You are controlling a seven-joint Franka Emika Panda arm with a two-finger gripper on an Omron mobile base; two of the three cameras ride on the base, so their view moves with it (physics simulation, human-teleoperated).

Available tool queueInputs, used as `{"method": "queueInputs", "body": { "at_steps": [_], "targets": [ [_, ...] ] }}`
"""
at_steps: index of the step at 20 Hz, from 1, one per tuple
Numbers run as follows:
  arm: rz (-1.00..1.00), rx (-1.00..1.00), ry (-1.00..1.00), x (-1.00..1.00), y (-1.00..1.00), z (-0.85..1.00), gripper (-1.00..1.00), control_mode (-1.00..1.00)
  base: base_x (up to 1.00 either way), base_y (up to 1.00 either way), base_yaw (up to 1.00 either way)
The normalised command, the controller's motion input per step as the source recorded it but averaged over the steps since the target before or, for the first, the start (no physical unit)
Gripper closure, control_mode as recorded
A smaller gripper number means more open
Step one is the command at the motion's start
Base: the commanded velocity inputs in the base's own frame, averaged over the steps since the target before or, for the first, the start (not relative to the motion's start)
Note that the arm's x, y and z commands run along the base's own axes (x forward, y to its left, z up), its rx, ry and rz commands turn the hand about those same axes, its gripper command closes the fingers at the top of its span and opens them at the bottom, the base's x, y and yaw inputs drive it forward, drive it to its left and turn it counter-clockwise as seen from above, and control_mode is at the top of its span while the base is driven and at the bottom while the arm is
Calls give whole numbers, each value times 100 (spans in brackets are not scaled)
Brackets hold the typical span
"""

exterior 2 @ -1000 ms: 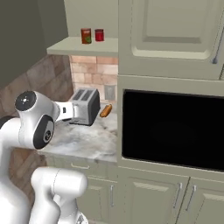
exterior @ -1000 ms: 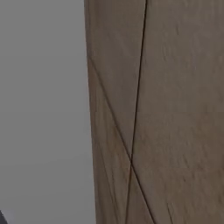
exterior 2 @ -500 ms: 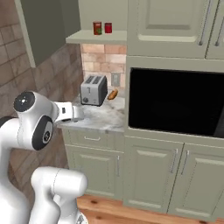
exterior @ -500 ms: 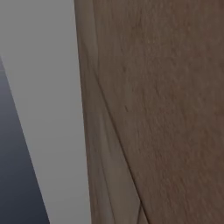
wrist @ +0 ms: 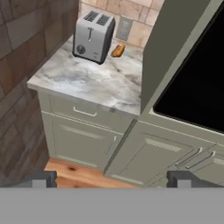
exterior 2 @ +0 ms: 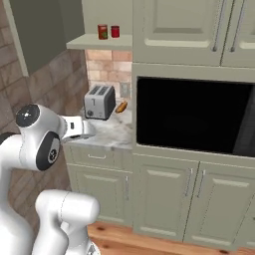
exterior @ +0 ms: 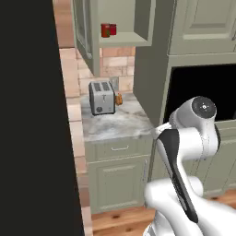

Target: Pick the canned food and boxed food from the counter and place them in the cabinets closest to them.

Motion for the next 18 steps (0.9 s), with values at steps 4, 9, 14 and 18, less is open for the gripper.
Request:
{"method": "queueInputs", "body": {
  "at_steps": [4, 9, 14, 18],
  "targets": [
    [0, 0, 0, 0, 0, 0, -100, 100, 0, -54, 0],
    [0, 0, 0, 0, 0, 0, -100, 100, 0, -53, 0],
    [0, 0, 0, 0, 0, 0, -100, 100, 0, -56, 1],
    [0, 0, 0, 0, 0, 0, -100, 100, 0, -58, 0]
  ]
}}
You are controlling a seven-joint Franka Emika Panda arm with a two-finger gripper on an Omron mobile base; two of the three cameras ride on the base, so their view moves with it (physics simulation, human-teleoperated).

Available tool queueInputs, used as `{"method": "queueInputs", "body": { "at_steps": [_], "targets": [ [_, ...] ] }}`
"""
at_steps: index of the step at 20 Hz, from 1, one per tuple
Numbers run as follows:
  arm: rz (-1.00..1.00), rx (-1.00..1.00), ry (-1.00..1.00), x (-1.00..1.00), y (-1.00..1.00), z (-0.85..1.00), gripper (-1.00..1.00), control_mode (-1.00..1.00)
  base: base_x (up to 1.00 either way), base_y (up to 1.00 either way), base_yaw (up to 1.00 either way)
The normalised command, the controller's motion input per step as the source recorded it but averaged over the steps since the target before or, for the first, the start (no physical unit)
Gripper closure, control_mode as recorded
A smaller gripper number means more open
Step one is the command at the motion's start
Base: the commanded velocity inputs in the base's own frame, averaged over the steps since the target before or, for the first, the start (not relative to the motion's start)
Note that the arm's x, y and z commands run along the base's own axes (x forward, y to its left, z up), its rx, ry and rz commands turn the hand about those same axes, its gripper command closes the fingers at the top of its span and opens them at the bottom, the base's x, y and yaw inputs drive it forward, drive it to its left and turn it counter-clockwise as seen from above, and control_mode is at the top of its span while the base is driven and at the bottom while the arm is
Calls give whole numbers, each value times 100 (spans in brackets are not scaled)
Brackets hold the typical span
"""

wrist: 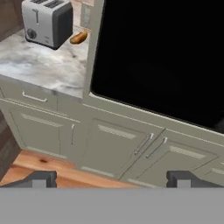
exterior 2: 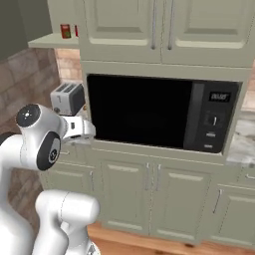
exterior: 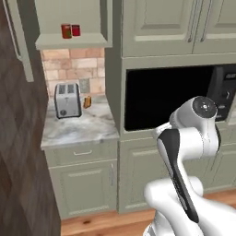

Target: Pick the canned food and boxed food from the counter and place them in the cabinets closest to them.

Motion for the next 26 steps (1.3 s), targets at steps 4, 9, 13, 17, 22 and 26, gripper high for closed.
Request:
{"method": "queueInputs", "body": {
  "at_steps": [4, 9, 13, 17, 22, 26],
  "targets": [
    [0, 0, 0, 0, 0, 0, -100, 100, 0, -56, 1],
    [0, 0, 0, 0, 0, 0, -100, 100, 0, -62, 1],
    [0, 0, 0, 0, 0, 0, -100, 100, 0, -65, 0],
    [0, 0, 0, 0, 0, 0, -100, 100, 0, -65, 0],
    [0, 0, 0, 0, 0, 0, -100, 100, 0, -65, 0],
    [0, 0, 0, 0, 0, 0, -100, 100, 0, -67, 0]
  ]
}}
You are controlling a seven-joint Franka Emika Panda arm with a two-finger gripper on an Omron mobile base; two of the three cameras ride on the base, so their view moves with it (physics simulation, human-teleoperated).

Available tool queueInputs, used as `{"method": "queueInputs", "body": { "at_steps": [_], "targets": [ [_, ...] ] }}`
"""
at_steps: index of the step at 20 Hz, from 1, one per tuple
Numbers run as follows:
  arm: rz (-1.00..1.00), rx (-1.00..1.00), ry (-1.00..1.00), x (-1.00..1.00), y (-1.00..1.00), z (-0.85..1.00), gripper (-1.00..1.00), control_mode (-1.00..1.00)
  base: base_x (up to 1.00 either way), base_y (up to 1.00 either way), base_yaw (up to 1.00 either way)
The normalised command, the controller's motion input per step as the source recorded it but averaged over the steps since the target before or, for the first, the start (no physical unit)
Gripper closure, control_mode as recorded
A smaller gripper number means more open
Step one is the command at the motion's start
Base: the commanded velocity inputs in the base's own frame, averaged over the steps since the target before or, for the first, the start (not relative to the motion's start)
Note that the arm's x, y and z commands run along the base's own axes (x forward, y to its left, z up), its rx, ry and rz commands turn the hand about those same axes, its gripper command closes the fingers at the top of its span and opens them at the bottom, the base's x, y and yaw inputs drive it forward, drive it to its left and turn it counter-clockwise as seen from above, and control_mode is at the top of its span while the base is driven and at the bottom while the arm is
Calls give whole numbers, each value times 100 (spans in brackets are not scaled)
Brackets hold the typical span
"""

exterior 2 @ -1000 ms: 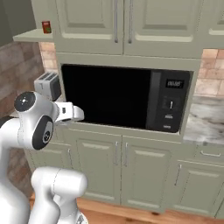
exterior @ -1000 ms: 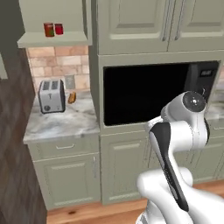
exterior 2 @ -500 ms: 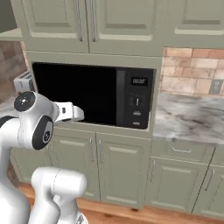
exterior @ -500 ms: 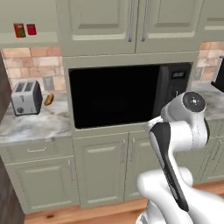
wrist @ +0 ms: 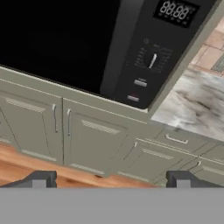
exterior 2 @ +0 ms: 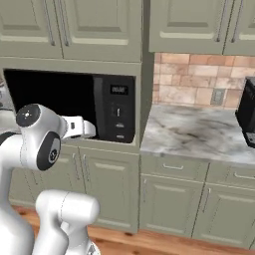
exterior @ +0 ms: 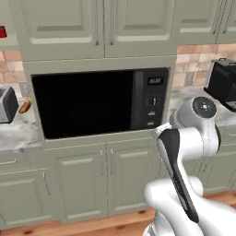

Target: Pick the canned food and boxed food from the counter and place them in the cabinets closest to them.

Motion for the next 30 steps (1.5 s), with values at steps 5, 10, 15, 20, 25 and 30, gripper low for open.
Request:
{"method": "queueInputs", "body": {
  "at_steps": [5, 10, 15, 20, 25, 30],
  "targets": [
    [0, 0, 0, 0, 0, 0, -100, 100, 0, -66, 0],
    [0, 0, 0, 0, 0, 0, -100, 100, 0, -67, 0],
    [0, 0, 0, 0, 0, 0, -100, 100, 0, -68, 0],
    [0, 0, 0, 0, 0, 0, -100, 100, 0, -68, 0],
    [0, 0, 0, 0, 0, 0, -100, 100, 0, -69, 0],
    [0, 0, 0, 0, 0, 0, -100, 100, 0, -69, 0]
  ]
}}
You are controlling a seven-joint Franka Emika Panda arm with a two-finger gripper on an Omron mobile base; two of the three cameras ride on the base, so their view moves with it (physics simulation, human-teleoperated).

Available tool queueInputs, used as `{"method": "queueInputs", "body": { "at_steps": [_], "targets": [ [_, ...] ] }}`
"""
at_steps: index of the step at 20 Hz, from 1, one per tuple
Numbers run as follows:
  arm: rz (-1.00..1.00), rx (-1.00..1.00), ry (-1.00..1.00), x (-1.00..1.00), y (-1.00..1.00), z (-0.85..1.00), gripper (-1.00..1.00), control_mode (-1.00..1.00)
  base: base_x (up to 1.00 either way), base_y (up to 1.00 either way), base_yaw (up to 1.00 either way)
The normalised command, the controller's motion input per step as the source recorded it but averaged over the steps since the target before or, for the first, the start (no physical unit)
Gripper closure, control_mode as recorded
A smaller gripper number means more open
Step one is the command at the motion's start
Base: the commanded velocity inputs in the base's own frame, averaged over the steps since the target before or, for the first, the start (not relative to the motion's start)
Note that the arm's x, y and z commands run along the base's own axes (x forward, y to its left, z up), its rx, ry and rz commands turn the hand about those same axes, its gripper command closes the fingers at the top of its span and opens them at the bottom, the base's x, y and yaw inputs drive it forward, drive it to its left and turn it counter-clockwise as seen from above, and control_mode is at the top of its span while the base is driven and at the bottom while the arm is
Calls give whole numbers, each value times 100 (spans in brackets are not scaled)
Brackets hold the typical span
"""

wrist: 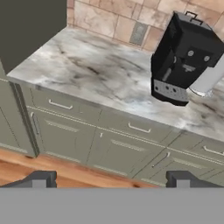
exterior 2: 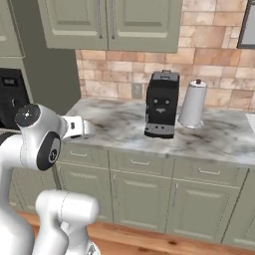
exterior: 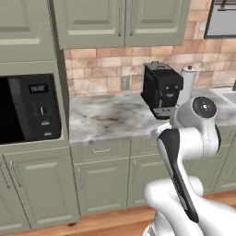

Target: Pick the canned food and boxed food from the counter and place them in the cabinets closest to them.

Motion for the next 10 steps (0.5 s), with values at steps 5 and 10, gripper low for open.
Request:
{"method": "queueInputs", "body": {
  "at_steps": [5, 10],
  "targets": [
    [0, 0, 0, 0, 0, 0, -100, 100, 0, -69, 0],
    [0, 0, 0, 0, 0, 0, -100, 100, 0, -71, 0]
  ]
}}
